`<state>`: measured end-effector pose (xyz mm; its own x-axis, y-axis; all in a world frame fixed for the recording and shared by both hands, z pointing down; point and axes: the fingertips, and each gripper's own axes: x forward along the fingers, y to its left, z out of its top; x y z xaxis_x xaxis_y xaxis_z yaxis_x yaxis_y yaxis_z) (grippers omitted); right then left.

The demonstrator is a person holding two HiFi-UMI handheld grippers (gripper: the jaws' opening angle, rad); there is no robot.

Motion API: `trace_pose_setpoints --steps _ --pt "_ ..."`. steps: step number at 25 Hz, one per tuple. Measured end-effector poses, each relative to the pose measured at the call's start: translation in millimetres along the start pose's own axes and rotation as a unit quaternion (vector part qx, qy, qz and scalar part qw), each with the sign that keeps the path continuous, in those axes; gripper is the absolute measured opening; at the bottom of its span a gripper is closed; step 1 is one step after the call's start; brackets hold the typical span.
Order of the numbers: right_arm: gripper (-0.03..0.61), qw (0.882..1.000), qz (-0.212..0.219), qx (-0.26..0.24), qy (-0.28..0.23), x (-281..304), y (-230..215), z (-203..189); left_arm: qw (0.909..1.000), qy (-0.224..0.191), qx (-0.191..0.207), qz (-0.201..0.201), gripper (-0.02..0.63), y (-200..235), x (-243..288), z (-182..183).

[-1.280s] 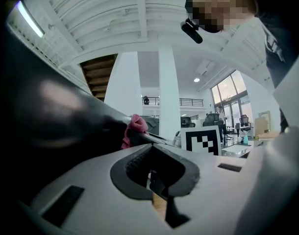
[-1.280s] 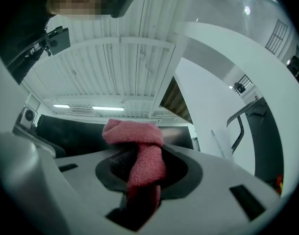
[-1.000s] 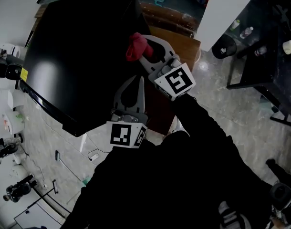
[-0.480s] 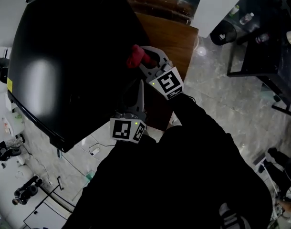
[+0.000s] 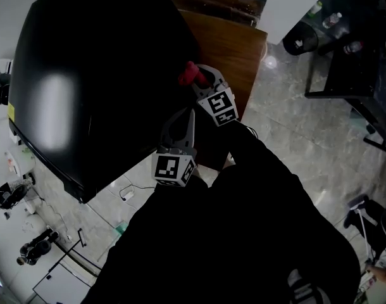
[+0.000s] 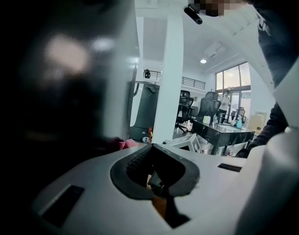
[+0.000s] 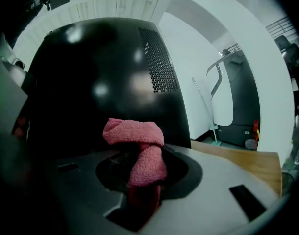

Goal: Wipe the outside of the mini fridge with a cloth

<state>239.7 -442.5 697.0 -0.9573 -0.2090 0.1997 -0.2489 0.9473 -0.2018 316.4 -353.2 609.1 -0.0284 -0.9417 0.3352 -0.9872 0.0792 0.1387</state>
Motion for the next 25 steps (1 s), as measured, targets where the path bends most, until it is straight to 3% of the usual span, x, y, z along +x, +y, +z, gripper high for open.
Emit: trace_pose_setpoints --steps 8,11,18,25 --pt "0.115 0.993 -0.035 -0.027 0.114 14 -11 -58 0.9997 0.019 0.009 -0.009 0.003 -7 -4 -7" --pt "0.126 0.992 -0.031 -0.019 0.121 8 -9 -54 0.9995 0.024 0.004 -0.021 0.003 -13 -16 -1" --pt "0.127 0.998 -0.009 0.013 0.059 -80 24 55 0.9890 0.002 0.006 -0.148 0.003 -80 -76 75" --pt "0.130 0.998 0.024 -0.051 -0.014 -153 88 222 0.9766 -0.033 0.021 -0.211 0.003 -110 -145 157"
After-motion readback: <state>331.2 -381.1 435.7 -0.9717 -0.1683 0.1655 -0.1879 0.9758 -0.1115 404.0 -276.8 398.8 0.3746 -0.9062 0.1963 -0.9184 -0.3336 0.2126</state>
